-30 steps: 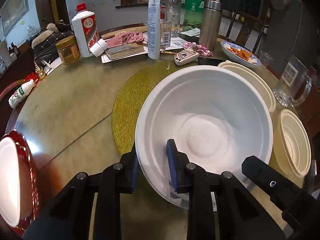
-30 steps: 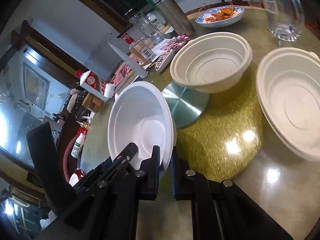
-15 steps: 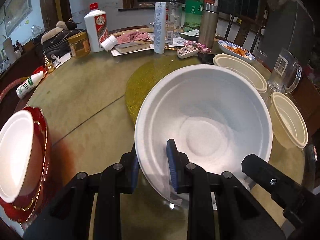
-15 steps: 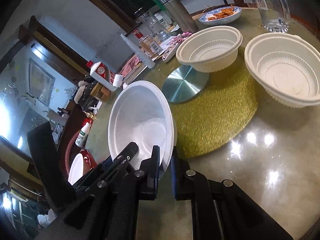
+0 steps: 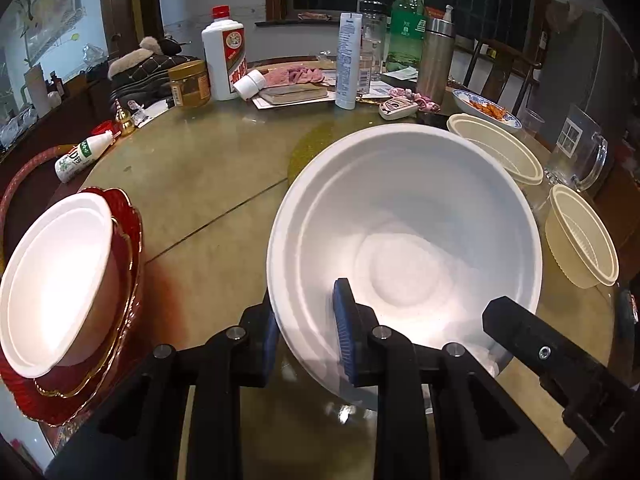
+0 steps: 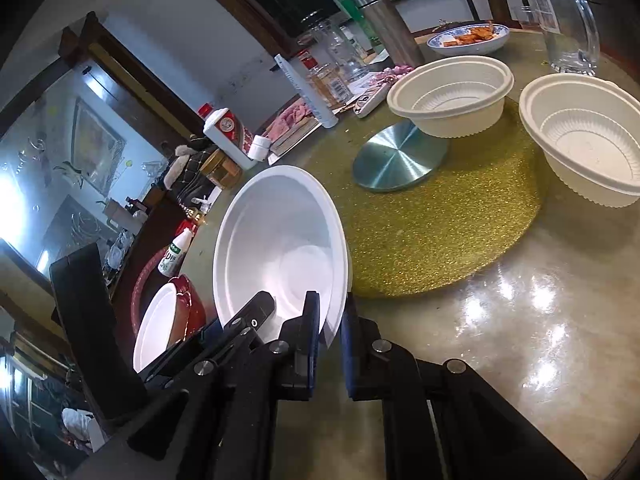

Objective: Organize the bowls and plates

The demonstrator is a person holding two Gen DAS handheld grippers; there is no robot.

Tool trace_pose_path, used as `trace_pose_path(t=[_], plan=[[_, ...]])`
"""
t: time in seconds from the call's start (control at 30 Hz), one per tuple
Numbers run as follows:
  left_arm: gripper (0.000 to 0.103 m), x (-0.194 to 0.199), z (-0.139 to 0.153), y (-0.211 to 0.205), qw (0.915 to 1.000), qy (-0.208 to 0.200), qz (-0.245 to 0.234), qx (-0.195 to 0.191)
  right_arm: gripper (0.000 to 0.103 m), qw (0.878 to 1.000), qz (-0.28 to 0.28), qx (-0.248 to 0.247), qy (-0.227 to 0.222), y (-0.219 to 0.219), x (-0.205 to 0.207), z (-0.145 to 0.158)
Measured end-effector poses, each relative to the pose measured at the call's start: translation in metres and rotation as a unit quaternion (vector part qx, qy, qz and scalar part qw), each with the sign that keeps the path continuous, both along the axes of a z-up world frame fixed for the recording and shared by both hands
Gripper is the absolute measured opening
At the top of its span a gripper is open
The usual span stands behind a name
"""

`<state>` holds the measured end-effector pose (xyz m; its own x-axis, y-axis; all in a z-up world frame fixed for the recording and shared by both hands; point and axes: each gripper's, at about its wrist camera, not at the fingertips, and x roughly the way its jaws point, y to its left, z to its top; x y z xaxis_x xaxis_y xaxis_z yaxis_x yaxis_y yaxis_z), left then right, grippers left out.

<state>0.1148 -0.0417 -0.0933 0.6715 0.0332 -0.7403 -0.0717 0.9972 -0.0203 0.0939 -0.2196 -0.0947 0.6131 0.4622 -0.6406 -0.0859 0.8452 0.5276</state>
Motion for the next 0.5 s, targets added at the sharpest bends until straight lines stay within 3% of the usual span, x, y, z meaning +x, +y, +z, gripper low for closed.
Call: trace_pose_path(t=[0.5], plan=[[0.023,-0.0056,0.0010,0.0059,1.0000,0.001,0.006,0.005,0.010,1.000,0.017,0.000,-0.006,0.0054,-0.0002,-0.0009]])
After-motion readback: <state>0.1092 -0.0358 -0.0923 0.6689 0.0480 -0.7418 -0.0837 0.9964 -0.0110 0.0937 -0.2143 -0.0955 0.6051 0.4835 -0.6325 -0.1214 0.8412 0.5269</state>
